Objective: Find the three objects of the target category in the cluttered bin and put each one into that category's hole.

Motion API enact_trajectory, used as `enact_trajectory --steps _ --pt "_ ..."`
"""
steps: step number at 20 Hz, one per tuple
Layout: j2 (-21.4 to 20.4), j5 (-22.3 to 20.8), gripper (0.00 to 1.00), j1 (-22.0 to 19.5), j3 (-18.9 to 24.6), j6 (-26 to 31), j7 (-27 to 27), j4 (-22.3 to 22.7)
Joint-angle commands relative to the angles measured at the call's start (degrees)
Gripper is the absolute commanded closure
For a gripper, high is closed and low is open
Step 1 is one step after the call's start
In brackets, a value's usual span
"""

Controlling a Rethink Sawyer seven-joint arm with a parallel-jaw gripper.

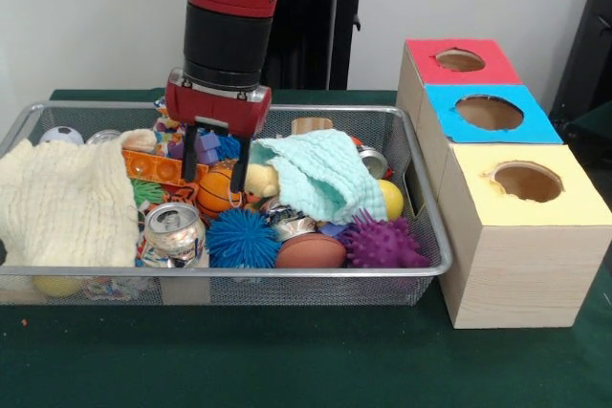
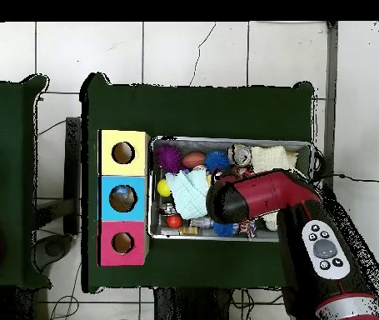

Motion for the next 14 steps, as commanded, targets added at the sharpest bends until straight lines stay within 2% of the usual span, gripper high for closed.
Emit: enact_trajectory --steps 1,4,8,14 --pt "-0.38 1.53 0.0 -4.9 4.53 -2.56 -6.01 3.37" --pt "0.37 1.68 0.0 -7.11 6.24 -1.14 -9.01 3.2" --pt "3.77 0.8 0.0 -10.11 8.68 0.84 -13.05 1.02" --pt "4.32 0.95 0.0 -12.71 11.31 5.71 -17.63 -1.63"
